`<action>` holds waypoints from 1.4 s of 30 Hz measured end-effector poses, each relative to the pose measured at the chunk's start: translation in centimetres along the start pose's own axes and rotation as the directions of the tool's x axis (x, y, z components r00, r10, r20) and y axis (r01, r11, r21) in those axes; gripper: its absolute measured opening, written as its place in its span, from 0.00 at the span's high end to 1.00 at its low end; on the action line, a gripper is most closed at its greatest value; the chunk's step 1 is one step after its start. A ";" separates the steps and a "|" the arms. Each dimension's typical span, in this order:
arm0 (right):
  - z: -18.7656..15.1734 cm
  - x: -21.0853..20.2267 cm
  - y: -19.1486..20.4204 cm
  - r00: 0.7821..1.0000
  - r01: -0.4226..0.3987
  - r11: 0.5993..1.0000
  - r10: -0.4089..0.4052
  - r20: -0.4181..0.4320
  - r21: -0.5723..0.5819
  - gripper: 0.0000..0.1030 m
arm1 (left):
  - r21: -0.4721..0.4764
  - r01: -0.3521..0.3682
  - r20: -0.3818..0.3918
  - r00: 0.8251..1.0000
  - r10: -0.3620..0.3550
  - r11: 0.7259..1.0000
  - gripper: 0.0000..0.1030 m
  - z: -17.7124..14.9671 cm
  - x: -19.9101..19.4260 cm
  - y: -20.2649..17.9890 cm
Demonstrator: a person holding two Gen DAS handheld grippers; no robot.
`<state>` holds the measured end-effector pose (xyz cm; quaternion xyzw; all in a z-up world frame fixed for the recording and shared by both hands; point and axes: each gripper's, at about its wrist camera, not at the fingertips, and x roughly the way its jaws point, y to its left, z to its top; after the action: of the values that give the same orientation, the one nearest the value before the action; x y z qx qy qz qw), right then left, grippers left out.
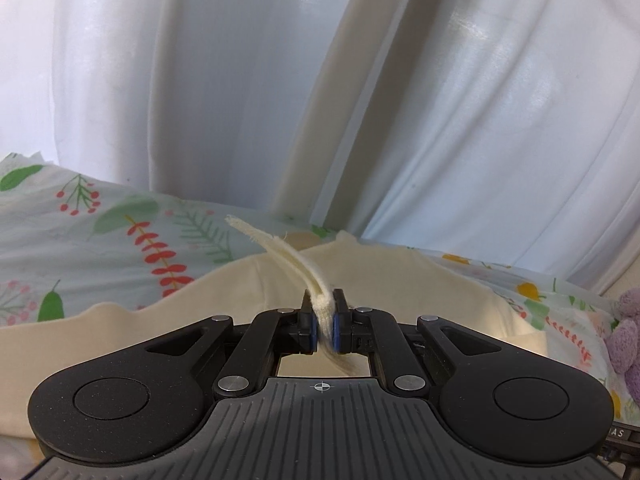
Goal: Fold small clothes
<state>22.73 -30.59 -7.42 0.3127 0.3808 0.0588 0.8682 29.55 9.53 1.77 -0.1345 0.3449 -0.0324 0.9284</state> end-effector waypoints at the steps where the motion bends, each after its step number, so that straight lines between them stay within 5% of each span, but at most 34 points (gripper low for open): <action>1: 0.2 0.3 -0.2 1.000 -0.002 1.000 0.002 0.009 0.028 0.63 | -0.016 -0.006 -0.014 1.000 0.006 1.000 0.92 -0.2 0.2 0.6; 8: 1.2 1.7 -1.9 0.999 0.019 0.987 -0.026 0.046 0.162 0.92 | -0.046 -0.034 -0.105 0.994 0.029 0.998 0.91 -2.6 2.3 2.9; 14: 0.9 1.1 -3.7 0.993 -0.029 0.962 -0.003 0.120 0.272 0.94 | -0.005 -0.045 -0.125 0.991 0.044 0.999 0.91 -3.3 4.0 2.8; 20: 0.6 1.0 -1.7 0.982 0.109 0.992 -0.118 0.148 0.063 0.94 | 0.017 -0.055 -0.119 0.991 0.057 0.998 0.91 -3.7 4.9 2.6; 25: 0.6 -0.9 -0.6 0.990 0.116 0.993 -0.114 0.087 -0.019 0.87 | 0.070 -0.089 -0.160 0.982 0.100 0.994 0.87 -4.4 4.9 2.7; 28: 0.6 -3.5 0.6 0.990 0.083 0.992 -0.071 0.119 -0.098 0.81 | 0.095 -0.176 -0.099 0.978 0.185 0.980 0.86 -4.2 3.0 3.0; 30: 1.0 -4.2 2.1 0.982 0.131 0.972 -0.099 0.164 -0.198 0.76 | 0.098 -0.225 -0.029 0.973 0.229 0.969 0.85 -3.8 1.2 2.8; 32: 1.4 -3.3 3.7 0.976 0.169 0.940 -0.118 0.185 -0.297 0.74 | 0.083 -0.187 -0.005 0.982 0.188 0.979 0.85 -3.6 0.5 2.1; 37: 0.9 3.5 7.1 0.989 0.150 0.876 -0.137 0.063 -0.458 0.75 | 0.147 -0.071 -0.077 0.994 0.083 0.986 0.78 -6.0 3.4 -1.5; 42: -0.6 8.0 8.8 0.977 0.199 0.786 -0.209 0.052 -0.585 0.84 | 0.170 -0.060 -0.091 0.993 0.076 0.984 0.77 -8.4 5.7 -2.4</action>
<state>29.16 -20.58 -7.58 -0.0140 0.3821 0.0819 0.9204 28.54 4.46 -7.28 -0.0428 0.3901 -0.0357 0.9191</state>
